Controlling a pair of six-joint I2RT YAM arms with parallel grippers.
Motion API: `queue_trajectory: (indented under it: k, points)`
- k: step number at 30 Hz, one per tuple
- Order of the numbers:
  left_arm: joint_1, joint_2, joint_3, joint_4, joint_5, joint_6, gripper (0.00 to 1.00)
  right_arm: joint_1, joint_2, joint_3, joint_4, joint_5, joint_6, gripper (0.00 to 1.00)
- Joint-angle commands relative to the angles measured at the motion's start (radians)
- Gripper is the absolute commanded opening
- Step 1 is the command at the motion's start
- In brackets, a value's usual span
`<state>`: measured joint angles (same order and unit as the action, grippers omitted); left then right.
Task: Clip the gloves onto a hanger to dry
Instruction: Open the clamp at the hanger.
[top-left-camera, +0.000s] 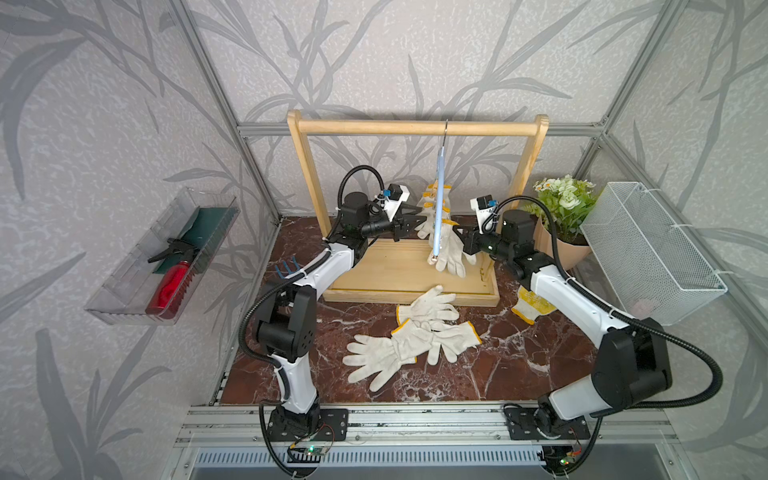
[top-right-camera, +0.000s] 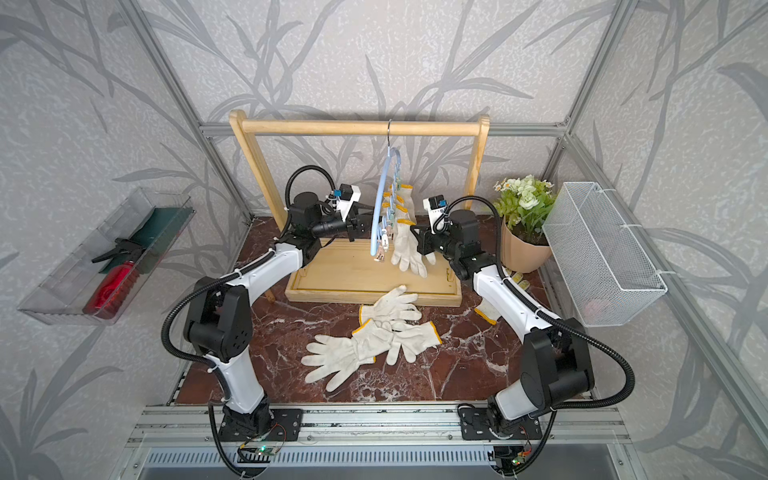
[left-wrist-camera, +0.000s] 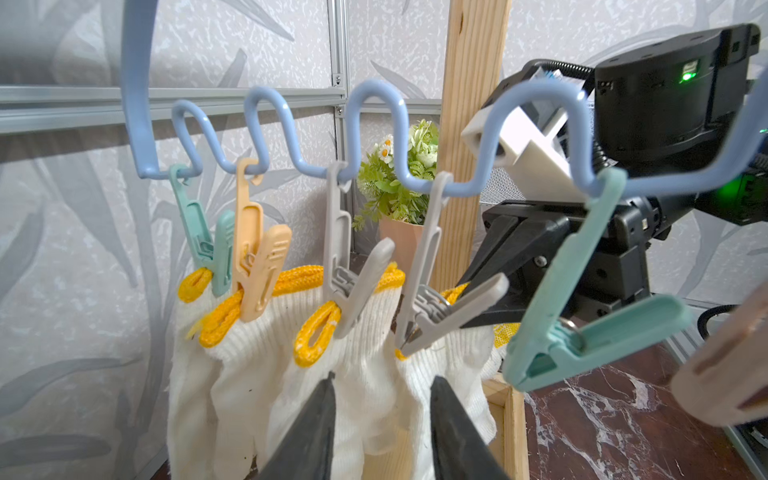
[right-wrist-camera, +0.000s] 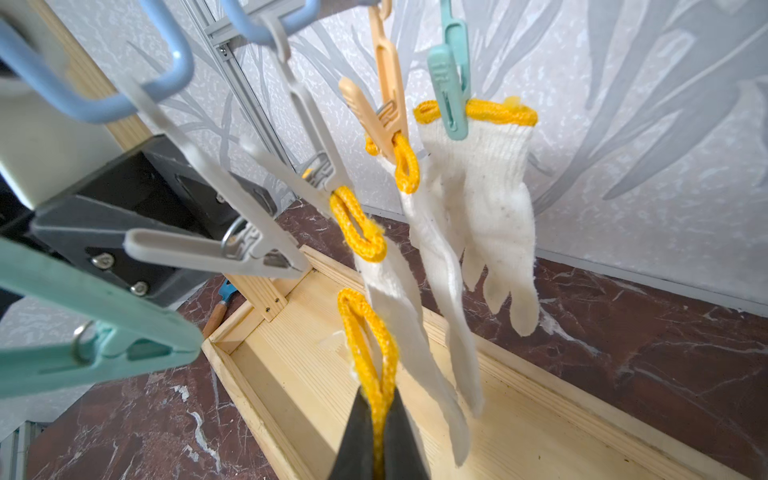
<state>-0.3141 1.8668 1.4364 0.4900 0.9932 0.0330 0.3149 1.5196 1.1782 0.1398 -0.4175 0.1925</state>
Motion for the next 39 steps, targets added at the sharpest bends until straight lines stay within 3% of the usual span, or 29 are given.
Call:
queue_trajectory:
  k: [1, 25, 39]
  points:
    - [-0.014, 0.011, 0.025, 0.053, 0.015, 0.002, 0.37, -0.004, 0.009, 0.060, -0.010, 0.019, 0.007, 0.00]
    - [-0.037, -0.022, -0.020, 0.124, -0.132, 0.051, 0.38, 0.063, 0.062, 0.241, -0.114, 0.062, -0.034, 0.00]
    - [-0.037, -0.070, -0.061, 0.167, -0.053, 0.018, 0.36, 0.093, 0.063, 0.268, -0.128, 0.059, -0.049, 0.00]
